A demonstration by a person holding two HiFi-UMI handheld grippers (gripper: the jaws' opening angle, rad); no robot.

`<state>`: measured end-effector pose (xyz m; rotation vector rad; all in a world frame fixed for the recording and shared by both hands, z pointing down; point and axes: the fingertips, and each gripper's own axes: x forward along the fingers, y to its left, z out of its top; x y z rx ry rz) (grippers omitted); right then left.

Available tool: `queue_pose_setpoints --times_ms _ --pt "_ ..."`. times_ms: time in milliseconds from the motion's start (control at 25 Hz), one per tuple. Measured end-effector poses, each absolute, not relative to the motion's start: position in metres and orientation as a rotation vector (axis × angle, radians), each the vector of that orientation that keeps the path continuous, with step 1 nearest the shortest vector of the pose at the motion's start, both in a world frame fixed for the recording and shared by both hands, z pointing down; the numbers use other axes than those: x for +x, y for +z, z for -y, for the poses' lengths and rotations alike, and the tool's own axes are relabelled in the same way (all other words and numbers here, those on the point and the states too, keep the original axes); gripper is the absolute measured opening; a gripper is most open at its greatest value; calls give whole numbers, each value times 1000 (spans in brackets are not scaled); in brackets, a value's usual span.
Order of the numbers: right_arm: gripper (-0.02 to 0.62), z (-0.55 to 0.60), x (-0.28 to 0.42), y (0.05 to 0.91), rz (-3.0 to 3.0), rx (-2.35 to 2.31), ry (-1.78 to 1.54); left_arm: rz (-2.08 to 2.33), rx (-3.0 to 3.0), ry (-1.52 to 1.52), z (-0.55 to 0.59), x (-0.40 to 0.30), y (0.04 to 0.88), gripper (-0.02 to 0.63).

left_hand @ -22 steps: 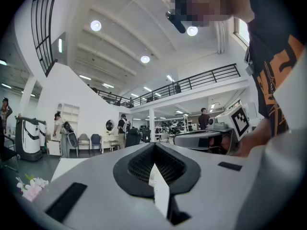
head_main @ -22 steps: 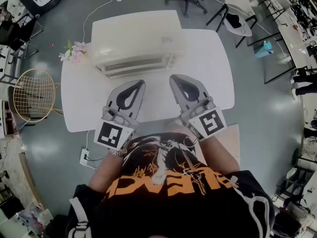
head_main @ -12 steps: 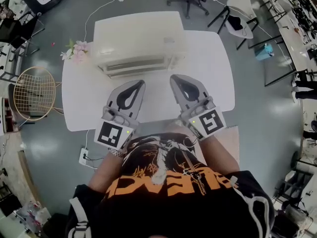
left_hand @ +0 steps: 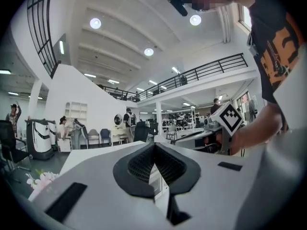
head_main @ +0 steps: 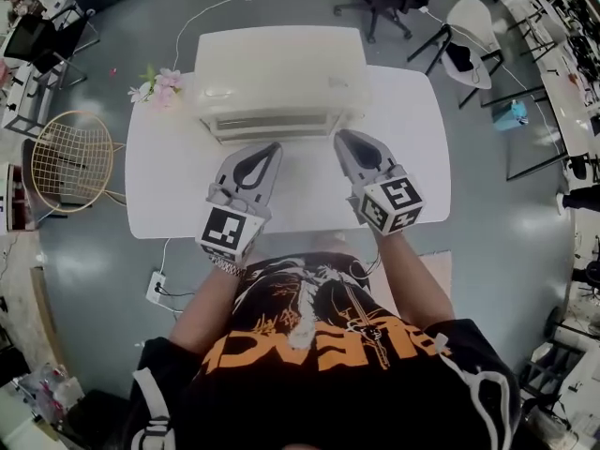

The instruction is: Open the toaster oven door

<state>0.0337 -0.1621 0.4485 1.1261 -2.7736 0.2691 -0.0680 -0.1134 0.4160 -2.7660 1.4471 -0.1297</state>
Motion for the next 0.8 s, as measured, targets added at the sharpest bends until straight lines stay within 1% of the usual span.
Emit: queue_pose_setpoints --times_ms 160,360,640,800 --pt "58 180 29 476 2713 1106 315 -1477 -2802 -172 135 -70 439 20" --pt "77 201 32 504 2643 1113 376 -1486 -2824 -190 142 -65 448 20" --pt "80 227 30 532 2530 1121 558 -1432 -2849 -260 150 -47 459 20" --pt "92 233 29 546 2464 1123 667 -1394 -2863 -279 147 -39 461 20"
